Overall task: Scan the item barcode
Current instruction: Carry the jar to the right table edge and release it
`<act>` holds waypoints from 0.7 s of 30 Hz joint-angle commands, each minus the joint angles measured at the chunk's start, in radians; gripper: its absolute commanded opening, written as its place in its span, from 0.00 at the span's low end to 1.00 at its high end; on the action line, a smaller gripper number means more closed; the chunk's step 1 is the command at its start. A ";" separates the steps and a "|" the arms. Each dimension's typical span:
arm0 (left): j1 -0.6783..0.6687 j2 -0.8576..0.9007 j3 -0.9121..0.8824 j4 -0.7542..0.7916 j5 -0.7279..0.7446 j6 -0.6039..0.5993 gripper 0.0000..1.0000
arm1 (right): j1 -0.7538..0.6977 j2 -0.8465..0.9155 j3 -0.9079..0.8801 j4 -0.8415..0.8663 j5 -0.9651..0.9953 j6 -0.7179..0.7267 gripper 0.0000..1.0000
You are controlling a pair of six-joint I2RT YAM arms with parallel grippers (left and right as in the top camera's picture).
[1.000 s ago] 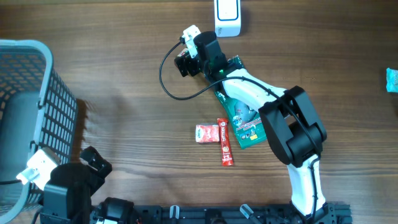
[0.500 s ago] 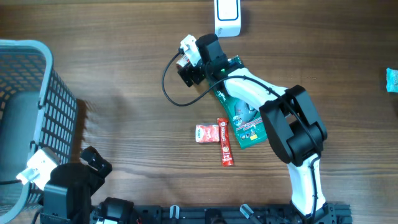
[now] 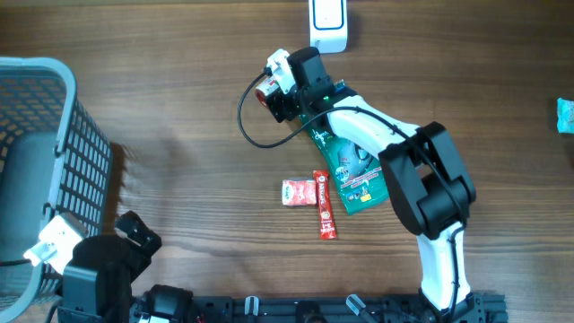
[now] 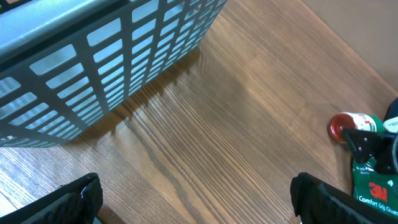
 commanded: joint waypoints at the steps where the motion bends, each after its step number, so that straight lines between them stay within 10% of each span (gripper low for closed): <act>1: 0.008 -0.004 0.006 0.002 -0.002 -0.010 1.00 | -0.015 -0.144 0.013 -0.075 0.017 0.048 0.80; 12: 0.008 -0.004 0.006 0.002 -0.002 -0.010 1.00 | -0.391 -0.393 0.002 -0.565 0.286 0.170 0.78; 21: 0.008 -0.004 0.006 0.002 -0.002 -0.010 1.00 | -0.873 -0.333 -0.031 -0.468 0.285 0.096 0.83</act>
